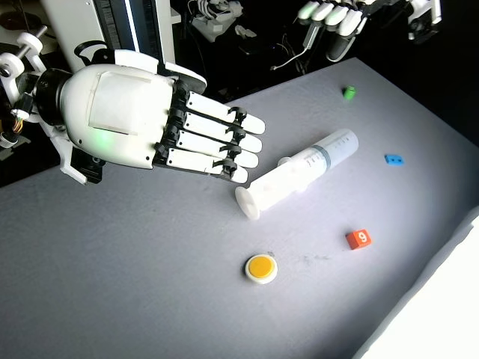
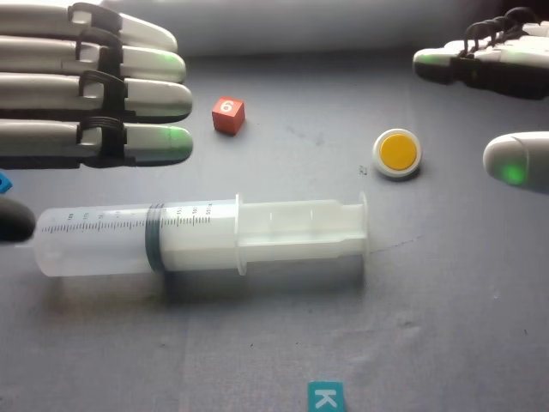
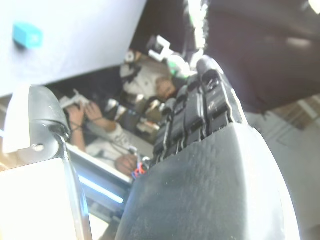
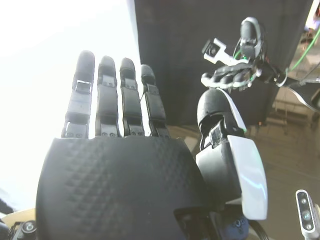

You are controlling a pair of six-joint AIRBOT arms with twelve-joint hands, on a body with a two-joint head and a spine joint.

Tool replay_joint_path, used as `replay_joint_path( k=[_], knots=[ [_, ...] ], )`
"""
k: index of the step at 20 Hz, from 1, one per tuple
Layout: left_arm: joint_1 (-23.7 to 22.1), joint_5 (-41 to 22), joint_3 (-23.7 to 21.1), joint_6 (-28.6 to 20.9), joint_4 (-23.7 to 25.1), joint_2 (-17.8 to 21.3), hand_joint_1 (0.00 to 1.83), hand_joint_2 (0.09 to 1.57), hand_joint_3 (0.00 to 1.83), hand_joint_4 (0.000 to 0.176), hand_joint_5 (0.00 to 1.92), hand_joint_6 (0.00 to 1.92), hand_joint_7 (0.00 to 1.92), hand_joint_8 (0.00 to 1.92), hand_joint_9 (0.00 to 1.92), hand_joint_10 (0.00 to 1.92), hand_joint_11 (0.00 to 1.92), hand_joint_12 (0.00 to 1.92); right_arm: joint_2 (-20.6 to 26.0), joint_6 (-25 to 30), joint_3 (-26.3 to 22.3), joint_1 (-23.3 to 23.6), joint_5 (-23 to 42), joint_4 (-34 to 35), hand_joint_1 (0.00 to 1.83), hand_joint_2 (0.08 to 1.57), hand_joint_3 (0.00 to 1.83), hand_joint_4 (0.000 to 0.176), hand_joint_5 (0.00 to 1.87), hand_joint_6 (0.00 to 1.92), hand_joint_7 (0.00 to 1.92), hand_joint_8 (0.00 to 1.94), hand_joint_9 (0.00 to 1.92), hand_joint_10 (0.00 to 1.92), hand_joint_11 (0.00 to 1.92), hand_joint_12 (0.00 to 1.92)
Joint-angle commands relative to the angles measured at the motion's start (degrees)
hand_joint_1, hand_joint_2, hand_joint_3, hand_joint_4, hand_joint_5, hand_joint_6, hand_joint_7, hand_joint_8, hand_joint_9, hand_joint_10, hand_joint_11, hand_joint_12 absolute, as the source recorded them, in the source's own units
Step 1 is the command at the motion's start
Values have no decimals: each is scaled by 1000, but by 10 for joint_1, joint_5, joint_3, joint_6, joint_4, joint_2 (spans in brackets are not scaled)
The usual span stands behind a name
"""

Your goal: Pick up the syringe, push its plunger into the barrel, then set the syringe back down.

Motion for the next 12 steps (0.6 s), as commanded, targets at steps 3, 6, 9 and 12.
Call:
replay_joint_path(
  k=[3, 6, 9, 12],
  knots=[
    [-3, 18, -4, 1, -37, 4, 1137, 1007, 5, 0, 0, 0, 8, 1, 25, 6, 0, 296, 0, 7, 1, 4, 77, 28, 0, 1384, 1, 0, 232, 10, 255, 4, 230, 13, 0, 736],
    [-1, 87, -27, 1, -51, 14, 1168, 976, 0, 0, 32, 6, 32, 3, 46, 6, 0, 352, -3, 13, 1, 4, 83, 33, 0, 1376, 0, 0, 215, 1, 244, 0, 228, 4, 0, 760],
    [1, 229, -72, -1, -117, 30, 1193, 969, 0, 0, 53, 12, 30, 2, 44, 4, 0, 344, -10, 35, 1, 3, 103, 34, 0, 1380, 0, 0, 211, 1, 248, 2, 238, 3, 0, 824],
    [-8, 455, -129, -2, -239, 42, 1176, 959, 0, 0, 48, 9, 15, 3, 25, 7, 0, 319, -14, 35, 1, -7, 115, 47, 0, 1374, 0, 0, 189, 1, 206, 0, 188, 1, 0, 664]
  ],
)
